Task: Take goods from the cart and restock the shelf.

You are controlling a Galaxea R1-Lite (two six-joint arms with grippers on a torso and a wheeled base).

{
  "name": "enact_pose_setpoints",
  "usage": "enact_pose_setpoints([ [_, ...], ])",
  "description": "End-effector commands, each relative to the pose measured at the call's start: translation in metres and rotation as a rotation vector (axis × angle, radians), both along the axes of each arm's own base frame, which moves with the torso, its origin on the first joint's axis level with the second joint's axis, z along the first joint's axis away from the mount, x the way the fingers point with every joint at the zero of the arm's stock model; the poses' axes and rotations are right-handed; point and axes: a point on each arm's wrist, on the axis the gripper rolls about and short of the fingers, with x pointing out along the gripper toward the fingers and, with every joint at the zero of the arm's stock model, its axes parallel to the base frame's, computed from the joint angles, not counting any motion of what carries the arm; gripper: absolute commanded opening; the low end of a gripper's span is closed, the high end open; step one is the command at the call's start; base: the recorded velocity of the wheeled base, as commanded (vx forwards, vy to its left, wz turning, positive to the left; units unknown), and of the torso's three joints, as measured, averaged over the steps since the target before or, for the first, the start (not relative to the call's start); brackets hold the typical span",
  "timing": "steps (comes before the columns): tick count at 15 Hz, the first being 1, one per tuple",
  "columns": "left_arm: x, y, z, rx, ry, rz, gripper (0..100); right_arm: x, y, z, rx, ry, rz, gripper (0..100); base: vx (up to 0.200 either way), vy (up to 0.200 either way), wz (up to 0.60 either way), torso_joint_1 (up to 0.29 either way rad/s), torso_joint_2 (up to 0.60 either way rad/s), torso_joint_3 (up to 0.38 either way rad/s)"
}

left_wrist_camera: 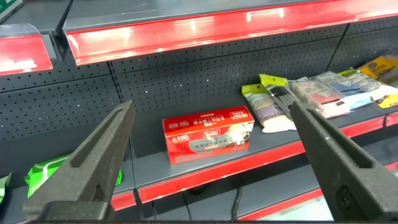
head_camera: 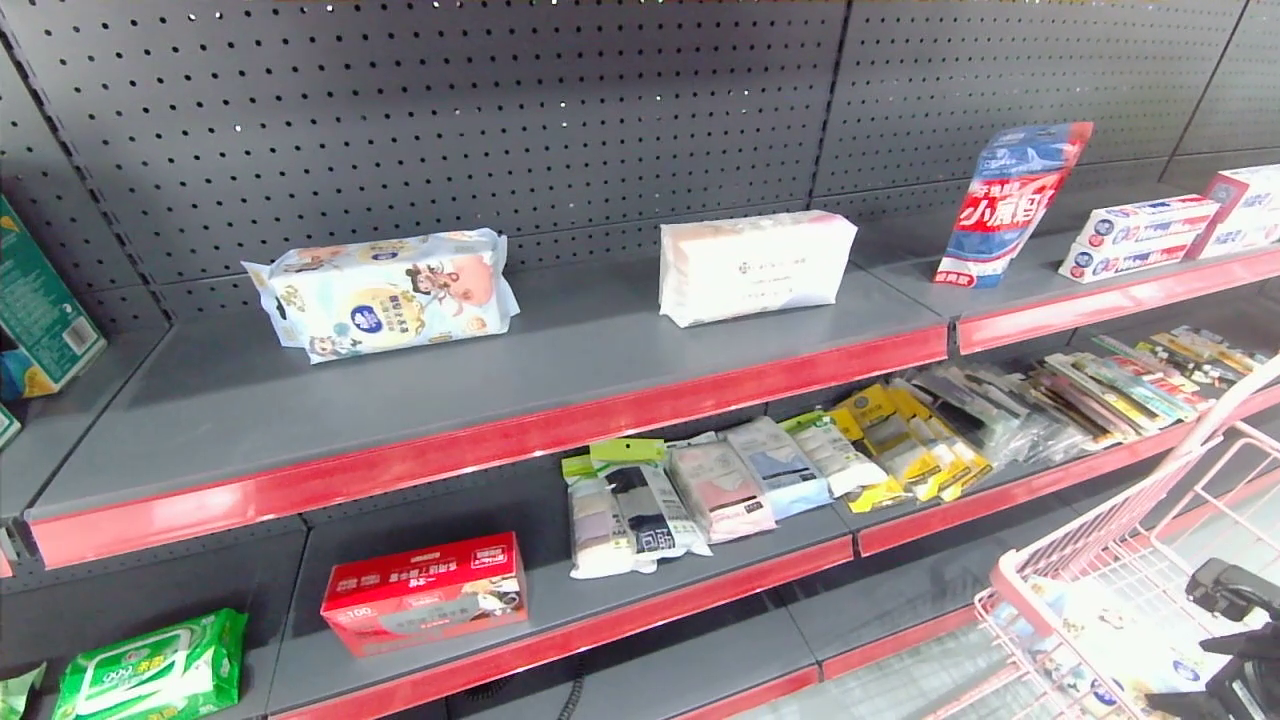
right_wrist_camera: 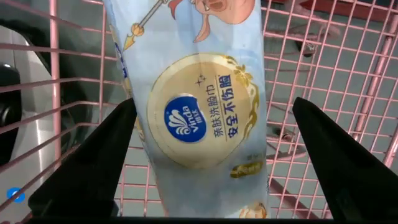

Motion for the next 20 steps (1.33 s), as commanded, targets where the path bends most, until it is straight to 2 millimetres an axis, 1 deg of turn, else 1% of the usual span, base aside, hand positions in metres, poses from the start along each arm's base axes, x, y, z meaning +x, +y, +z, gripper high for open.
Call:
enact_pose_setpoints([
  [1,0.0,0.0,0.0,0.0,0.001,0.0,100,0.006,-0.007,-0.007,-0.002,0.004,0.004,100,0.0,0.0,0.0,0.0,0.0,0.0],
  [4,0.0,0.0,0.0,0.0,0.001,0.0,100,0.011,-0.01,-0.011,-0.009,0.004,0.01,100,0.0,0.0,0.0,0.0,0.0,0.0],
  [6,0.0,0.0,0.0,0.0,0.001,0.0,100,0.011,-0.008,-0.016,0.009,0.018,0.013,100,0.0,0.0,0.0,0.0,0.0,0.0],
  [14,0.0,0.0,0.0,0.0,0.001,0.0,100,0.008,-0.01,-0.023,0.04,0.027,-0.008,100,0.0,0.0,0.0,0.0,0.0,0.0],
  [20,0.0,0.0,0.0,0.0,0.001,0.0,100,0.01,-0.005,-0.027,0.046,0.043,0.012,100,0.0,0.0,0.0,0.0,0.0,0.0],
])
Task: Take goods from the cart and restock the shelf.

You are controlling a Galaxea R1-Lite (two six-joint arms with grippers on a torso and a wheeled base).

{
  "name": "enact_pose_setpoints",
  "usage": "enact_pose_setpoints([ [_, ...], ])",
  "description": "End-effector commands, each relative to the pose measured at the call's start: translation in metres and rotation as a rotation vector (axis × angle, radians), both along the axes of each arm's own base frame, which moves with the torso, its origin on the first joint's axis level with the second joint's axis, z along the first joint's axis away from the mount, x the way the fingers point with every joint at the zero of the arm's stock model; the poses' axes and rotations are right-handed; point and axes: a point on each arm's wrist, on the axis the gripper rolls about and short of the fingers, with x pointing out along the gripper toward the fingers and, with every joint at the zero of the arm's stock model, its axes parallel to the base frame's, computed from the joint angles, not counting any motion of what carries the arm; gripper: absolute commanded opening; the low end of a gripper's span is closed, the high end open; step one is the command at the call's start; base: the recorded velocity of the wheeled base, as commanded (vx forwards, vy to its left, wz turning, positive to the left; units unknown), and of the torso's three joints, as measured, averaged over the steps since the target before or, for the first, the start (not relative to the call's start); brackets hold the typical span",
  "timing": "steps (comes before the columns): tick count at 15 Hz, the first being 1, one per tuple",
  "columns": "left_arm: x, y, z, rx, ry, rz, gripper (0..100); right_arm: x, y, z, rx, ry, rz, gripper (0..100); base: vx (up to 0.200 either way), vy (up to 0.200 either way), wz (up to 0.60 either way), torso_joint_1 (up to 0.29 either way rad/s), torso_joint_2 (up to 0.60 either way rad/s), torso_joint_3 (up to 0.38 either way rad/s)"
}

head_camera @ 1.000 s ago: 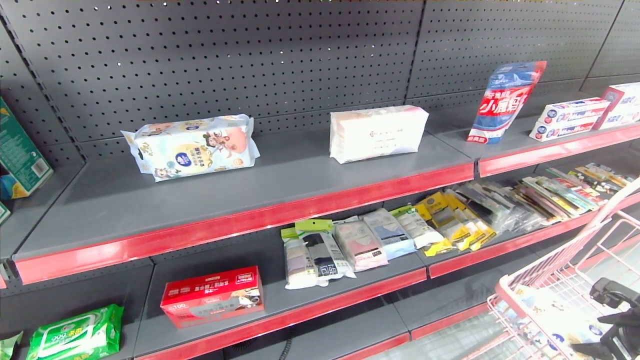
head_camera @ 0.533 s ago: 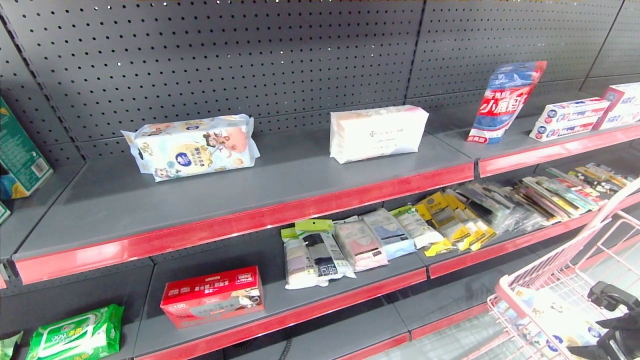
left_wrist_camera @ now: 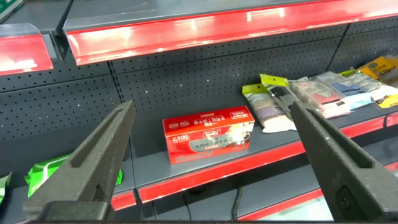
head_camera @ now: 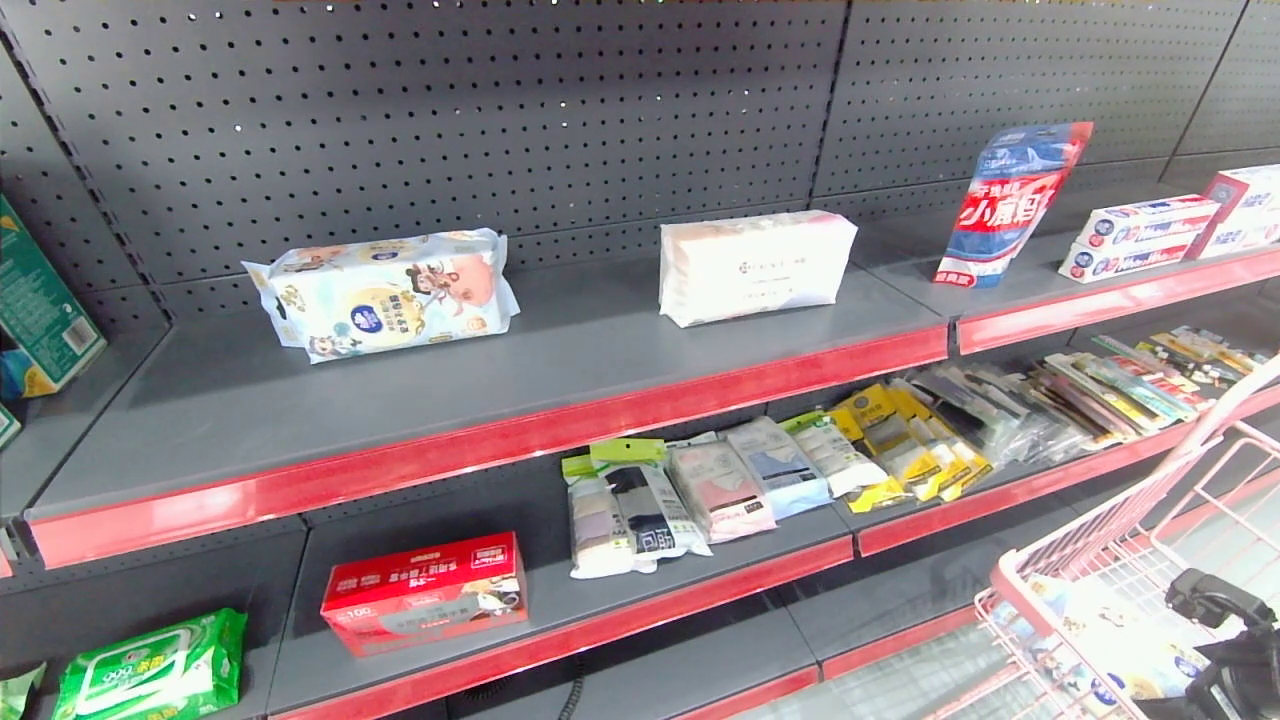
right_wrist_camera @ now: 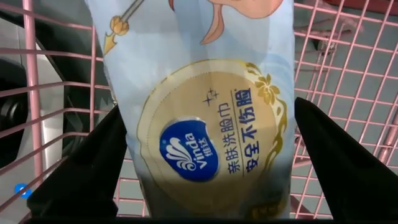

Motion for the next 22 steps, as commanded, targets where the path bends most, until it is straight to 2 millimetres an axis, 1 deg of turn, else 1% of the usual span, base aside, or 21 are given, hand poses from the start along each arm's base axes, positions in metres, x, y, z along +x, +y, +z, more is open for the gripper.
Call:
enact_pose_setpoints([
  [1,0.0,0.0,0.0,0.0,0.001,0.0,100,0.0,0.001,-0.002,0.005,0.004,0.004,100,0.0,0.0,0.0,0.0,0.0,0.0],
  [6,0.0,0.0,0.0,0.0,0.001,0.0,100,-0.001,0.002,-0.01,0.025,0.022,0.001,100,0.0,0.0,0.0,0.0,0.0,0.0],
  [7,0.0,0.0,0.0,0.0,0.001,0.0,100,-0.001,0.001,-0.011,0.033,0.026,-0.004,0,0.0,0.0,0.0,0.0,0.0,0.0],
  [11,0.0,0.0,0.0,0.0,0.001,0.0,100,-0.002,0.001,-0.009,0.029,0.021,-0.013,0,0.0,0.0,0.0,0.0,0.0,0.0],
  [14,0.0,0.0,0.0,0.0,0.001,0.0,100,-0.01,0.0,0.008,0.01,-0.001,-0.06,0,0.0,0.0,0.0,0.0,0.0,0.0],
  [16,0.0,0.0,0.0,0.0,0.001,0.0,100,-0.019,-0.004,0.03,-0.035,-0.013,-0.118,0,0.0,0.0,0.0,0.0,0.0,0.0],
  [17,0.0,0.0,0.0,0.0,0.001,0.0,100,-0.02,-0.005,0.037,-0.048,-0.018,-0.14,0,0.0,0.0,0.0,0.0,0.0,0.0],
  [18,0.0,0.0,0.0,0.0,0.001,0.0,100,-0.022,-0.006,0.053,-0.072,-0.041,-0.198,0,0.0,0.0,0.0,0.0,0.0,0.0],
  [20,0.0,0.0,0.0,0.0,0.001,0.0,100,-0.029,-0.01,0.075,-0.131,-0.074,-0.282,0,0.0,0.0,0.0,0.0,0.0,0.0],
  [22,0.0,0.0,0.0,0.0,0.001,0.0,100,-0.032,-0.004,0.102,-0.156,-0.138,-0.361,0,0.0,0.0,0.0,0.0,0.0,0.0],
])
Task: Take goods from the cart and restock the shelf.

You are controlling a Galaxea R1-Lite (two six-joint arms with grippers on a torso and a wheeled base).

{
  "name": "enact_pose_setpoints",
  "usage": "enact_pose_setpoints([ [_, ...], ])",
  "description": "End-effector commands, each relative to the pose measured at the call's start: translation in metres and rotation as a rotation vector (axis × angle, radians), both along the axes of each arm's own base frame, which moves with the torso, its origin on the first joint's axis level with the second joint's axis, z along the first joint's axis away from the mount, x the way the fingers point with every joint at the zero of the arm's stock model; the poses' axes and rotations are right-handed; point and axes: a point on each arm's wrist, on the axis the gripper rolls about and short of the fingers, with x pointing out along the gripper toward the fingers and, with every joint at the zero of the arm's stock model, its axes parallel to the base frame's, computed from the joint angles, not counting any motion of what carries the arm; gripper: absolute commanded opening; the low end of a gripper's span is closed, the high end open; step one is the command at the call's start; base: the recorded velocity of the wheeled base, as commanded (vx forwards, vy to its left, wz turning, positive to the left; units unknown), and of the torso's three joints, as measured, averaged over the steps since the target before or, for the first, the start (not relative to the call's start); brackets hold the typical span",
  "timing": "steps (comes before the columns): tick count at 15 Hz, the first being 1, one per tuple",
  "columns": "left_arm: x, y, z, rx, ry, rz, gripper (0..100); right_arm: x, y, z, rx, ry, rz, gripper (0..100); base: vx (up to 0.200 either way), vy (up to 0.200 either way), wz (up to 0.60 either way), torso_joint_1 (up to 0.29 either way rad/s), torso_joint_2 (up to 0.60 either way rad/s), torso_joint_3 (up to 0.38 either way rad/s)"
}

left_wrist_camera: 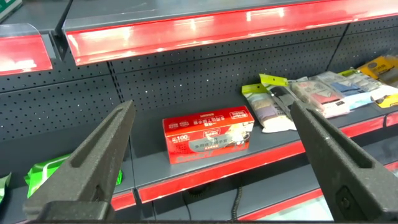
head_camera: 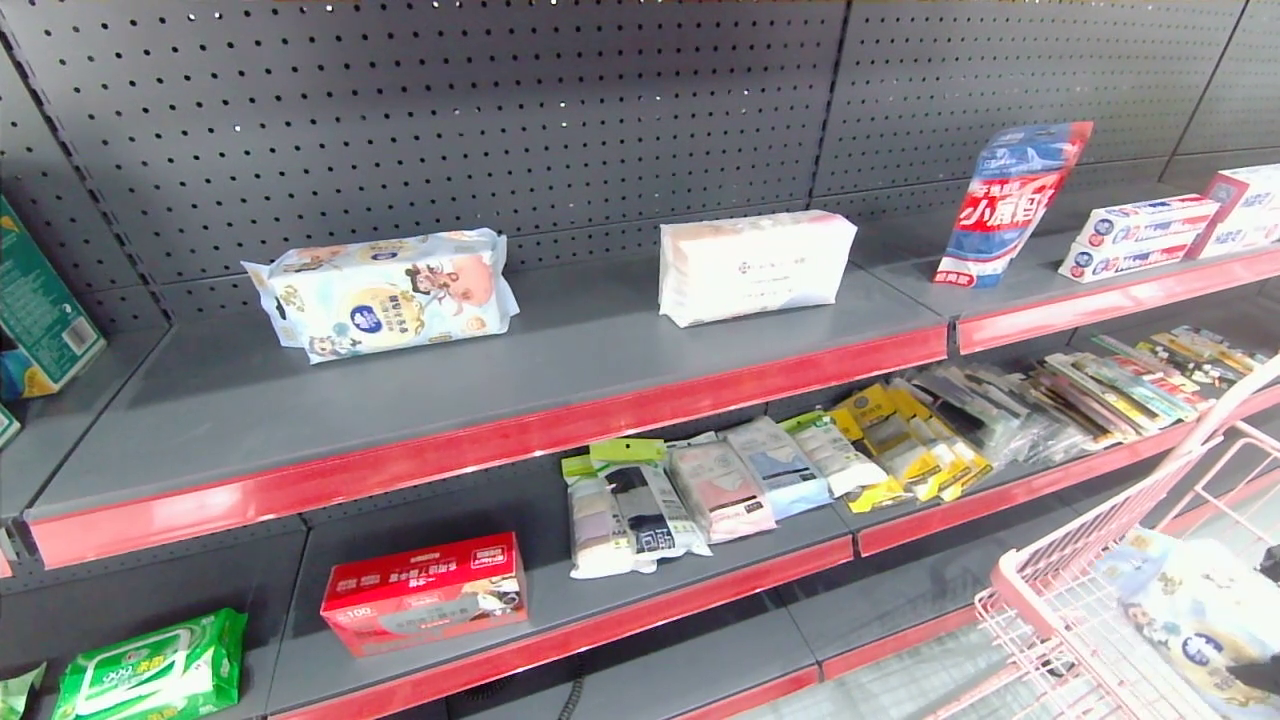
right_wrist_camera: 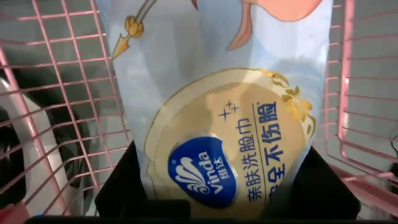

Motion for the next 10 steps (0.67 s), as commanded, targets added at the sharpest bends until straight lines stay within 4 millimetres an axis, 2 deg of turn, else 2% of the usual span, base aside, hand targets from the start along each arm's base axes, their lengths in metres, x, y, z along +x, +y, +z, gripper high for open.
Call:
enact_pose_setpoints([
  [1,0.0,0.0,0.0,0.0,0.001,0.0,100,-0.003,0.012,0.044,-0.082,-0.097,-0.083,0,0.0,0.0,0.0,0.0,0.0,0.0],
  [3,0.0,0.0,0.0,0.0,0.001,0.0,100,0.006,0.035,0.069,-0.072,-0.175,-0.195,0,0.0,0.0,0.0,0.0,0.0,0.0],
  [4,0.0,0.0,0.0,0.0,0.001,0.0,100,0.014,0.057,0.088,-0.059,-0.247,-0.257,0,0.0,0.0,0.0,0.0,0.0,0.0],
  [6,0.0,0.0,0.0,0.0,0.001,0.0,100,0.018,0.095,0.109,-0.022,-0.344,-0.264,0,0.0,0.0,0.0,0.0,0.0,0.0],
  [9,0.0,0.0,0.0,0.0,0.001,0.0,100,-0.005,0.168,0.149,0.011,-0.546,-0.124,0,0.0,0.0,0.0,0.0,0.0,0.0],
  [10,0.0,0.0,0.0,0.0,0.001,0.0,100,-0.018,0.181,0.159,0.007,-0.592,-0.076,0,0.0,0.0,0.0,0.0,0.0,0.0],
])
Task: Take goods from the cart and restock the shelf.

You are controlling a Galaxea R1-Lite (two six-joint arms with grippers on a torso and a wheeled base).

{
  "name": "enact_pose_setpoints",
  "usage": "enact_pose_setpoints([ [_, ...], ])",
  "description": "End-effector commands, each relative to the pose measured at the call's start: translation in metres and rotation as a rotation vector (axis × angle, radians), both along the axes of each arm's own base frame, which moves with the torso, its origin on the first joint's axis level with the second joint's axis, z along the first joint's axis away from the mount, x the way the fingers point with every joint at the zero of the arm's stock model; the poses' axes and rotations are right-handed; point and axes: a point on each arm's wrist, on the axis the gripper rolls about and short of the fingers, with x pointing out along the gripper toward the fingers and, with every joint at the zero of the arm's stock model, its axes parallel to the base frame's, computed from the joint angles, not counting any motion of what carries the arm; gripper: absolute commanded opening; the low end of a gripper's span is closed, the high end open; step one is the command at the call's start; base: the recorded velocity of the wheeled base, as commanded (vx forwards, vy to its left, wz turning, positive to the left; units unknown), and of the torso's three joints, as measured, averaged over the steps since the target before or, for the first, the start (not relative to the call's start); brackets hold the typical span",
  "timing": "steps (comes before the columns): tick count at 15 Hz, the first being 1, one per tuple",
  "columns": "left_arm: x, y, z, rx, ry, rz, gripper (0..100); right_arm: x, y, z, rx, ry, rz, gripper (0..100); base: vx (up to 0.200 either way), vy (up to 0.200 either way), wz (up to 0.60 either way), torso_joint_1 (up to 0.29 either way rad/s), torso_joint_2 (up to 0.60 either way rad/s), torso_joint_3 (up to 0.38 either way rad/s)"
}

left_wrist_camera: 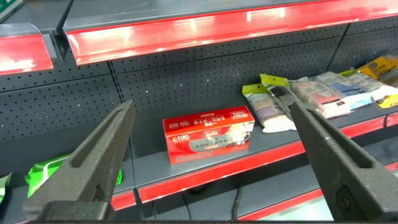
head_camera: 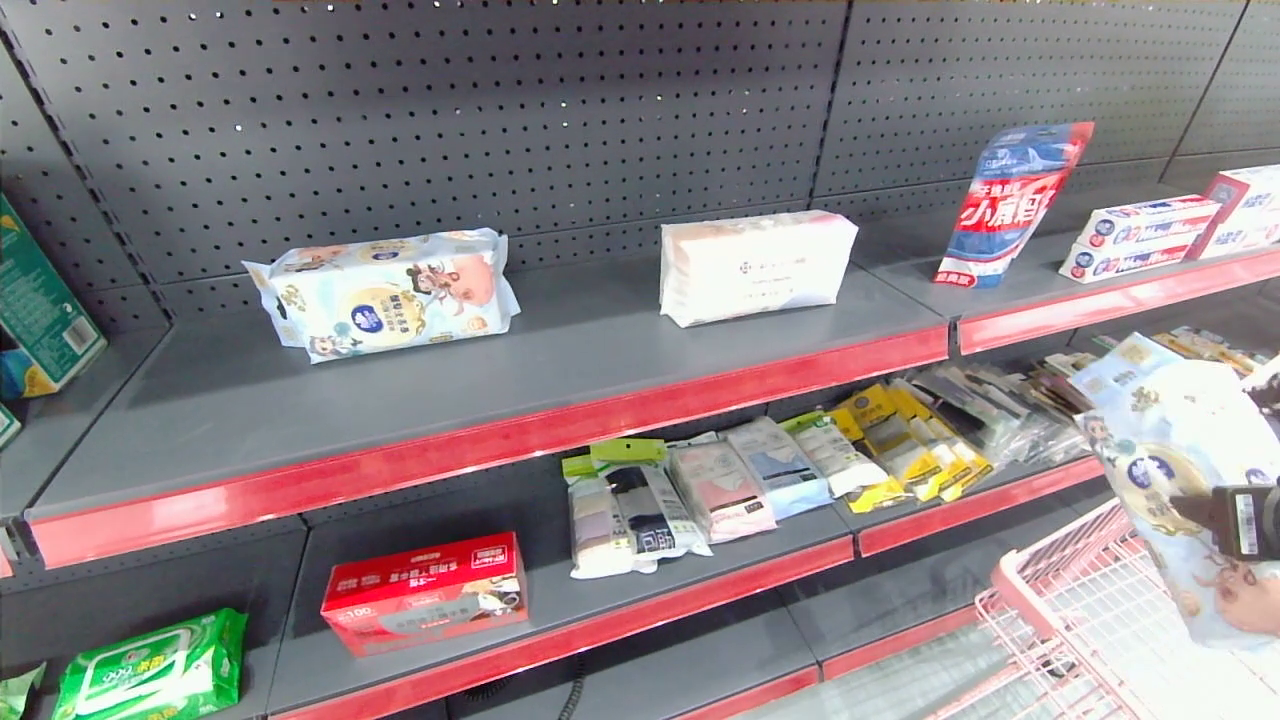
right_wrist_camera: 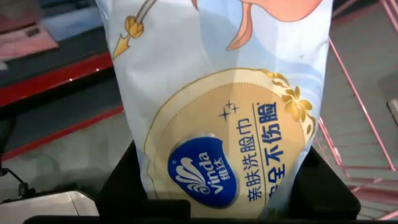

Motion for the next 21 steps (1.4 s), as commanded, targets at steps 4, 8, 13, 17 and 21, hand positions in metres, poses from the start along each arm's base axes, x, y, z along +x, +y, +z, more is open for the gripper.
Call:
enact_pose_setpoints([
  [4,0.0,0.0,0.0,0.0,0.001,0.0,100,-0.114,0.077,0.048,-0.041,-0.268,0.32,0,0.0,0.0,0.0,0.0,0.0,0.0],
  [8,0.0,0.0,0.0,0.0,0.001,0.0,100,-0.132,0.077,0.046,-0.039,-0.329,0.342,0,0.0,0.0,0.0,0.0,0.0,0.0],
  [13,0.0,0.0,0.0,0.0,0.001,0.0,100,-0.151,0.076,0.027,-0.043,-0.333,0.336,0,0.0,0.0,0.0,0.0,0.0,0.0],
  [17,0.0,0.0,0.0,0.0,0.001,0.0,100,-0.149,0.077,0.03,-0.051,-0.337,0.351,0,0.0,0.0,0.0,0.046,-0.09,-0.054],
  [21,0.0,0.0,0.0,0.0,0.001,0.0,100,-0.147,0.077,0.033,-0.093,-0.335,0.371,0,0.0,0.0,0.0,0.232,-0.51,-0.278],
])
